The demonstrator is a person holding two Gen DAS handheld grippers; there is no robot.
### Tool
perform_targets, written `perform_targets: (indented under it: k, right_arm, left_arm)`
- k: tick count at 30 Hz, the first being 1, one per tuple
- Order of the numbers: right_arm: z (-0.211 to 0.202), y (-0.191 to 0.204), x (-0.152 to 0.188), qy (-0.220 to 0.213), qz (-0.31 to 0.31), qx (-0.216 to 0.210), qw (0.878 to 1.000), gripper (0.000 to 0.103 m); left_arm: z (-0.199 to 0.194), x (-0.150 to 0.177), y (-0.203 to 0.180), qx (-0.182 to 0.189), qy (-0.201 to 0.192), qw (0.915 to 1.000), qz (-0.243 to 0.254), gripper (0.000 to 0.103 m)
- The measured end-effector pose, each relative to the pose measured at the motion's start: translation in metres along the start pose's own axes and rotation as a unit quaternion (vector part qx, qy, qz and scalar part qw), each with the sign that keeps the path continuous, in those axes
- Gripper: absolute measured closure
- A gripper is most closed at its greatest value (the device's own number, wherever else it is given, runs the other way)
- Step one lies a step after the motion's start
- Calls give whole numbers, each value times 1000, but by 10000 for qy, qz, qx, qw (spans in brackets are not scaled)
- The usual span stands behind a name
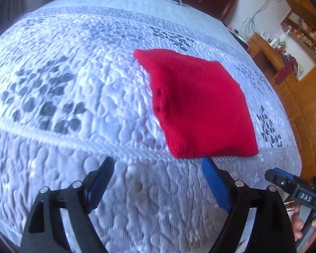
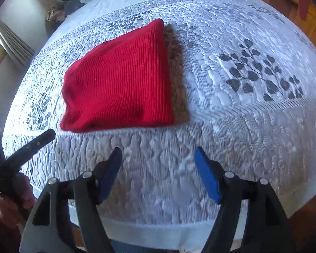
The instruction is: Fold small clothes
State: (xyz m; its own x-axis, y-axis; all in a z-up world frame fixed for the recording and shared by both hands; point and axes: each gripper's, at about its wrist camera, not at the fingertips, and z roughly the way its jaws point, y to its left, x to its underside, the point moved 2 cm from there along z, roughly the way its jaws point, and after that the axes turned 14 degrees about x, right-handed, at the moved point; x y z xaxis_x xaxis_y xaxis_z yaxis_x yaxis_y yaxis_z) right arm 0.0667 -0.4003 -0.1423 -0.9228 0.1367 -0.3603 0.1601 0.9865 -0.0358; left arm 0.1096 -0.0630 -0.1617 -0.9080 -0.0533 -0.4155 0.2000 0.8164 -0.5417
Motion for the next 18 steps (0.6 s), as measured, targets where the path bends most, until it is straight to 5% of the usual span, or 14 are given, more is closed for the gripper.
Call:
perform_targets:
  k: [18]
  right_arm:
    - [-111, -4, 32, -1109, -34, 658, 9916, 13]
  left_arm:
    - [-89, 15, -46, -966, -309, 9923, 708, 7]
